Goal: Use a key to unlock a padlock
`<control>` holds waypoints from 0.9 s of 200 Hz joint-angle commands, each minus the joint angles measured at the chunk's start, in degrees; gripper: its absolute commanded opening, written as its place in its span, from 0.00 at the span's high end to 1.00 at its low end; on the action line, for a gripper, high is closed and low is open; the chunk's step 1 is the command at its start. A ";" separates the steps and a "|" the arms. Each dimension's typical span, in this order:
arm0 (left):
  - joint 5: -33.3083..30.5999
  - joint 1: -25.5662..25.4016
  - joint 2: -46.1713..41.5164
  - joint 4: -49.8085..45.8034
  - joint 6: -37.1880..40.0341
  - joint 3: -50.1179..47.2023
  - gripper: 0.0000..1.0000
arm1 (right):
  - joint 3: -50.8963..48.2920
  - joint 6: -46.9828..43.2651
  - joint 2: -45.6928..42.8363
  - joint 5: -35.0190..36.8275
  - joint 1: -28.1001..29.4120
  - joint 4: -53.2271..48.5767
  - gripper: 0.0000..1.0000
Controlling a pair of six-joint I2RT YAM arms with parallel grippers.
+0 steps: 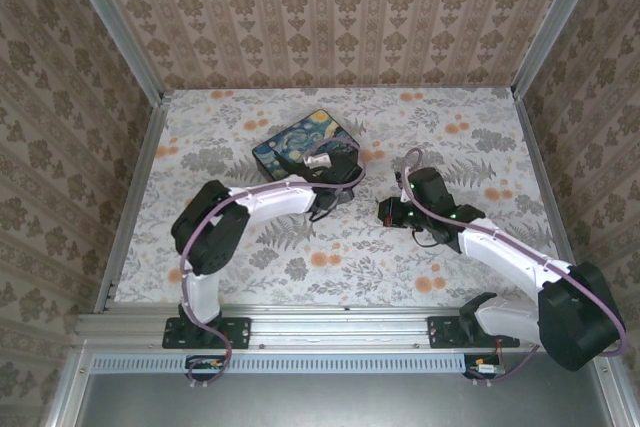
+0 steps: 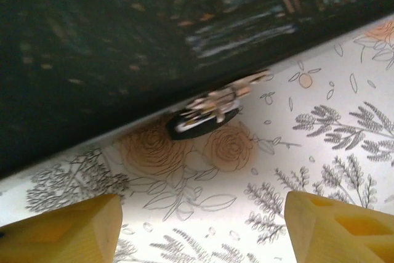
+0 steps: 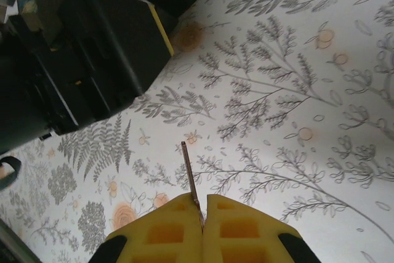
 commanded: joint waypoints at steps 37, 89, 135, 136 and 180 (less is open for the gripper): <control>-11.12 -1.46 8.07 -9.82 -13.35 9.70 0.35 | -1.12 0.17 -0.07 -2.98 -1.94 1.87 1.00; -13.93 -1.19 10.97 -10.61 -12.99 12.42 0.39 | -2.44 -0.09 -0.86 -4.46 -3.02 2.51 1.00; -12.37 0.11 11.28 -6.95 -11.59 10.83 0.44 | -2.19 -0.02 0.53 -5.58 -3.04 3.35 1.00; -12.32 0.13 11.28 -6.90 -11.56 10.81 0.44 | -2.19 -0.01 0.58 -5.58 -3.05 3.35 1.00; -11.50 0.82 11.89 -5.10 -10.35 10.53 0.50 | -2.06 0.19 1.33 -6.15 -3.04 3.79 1.00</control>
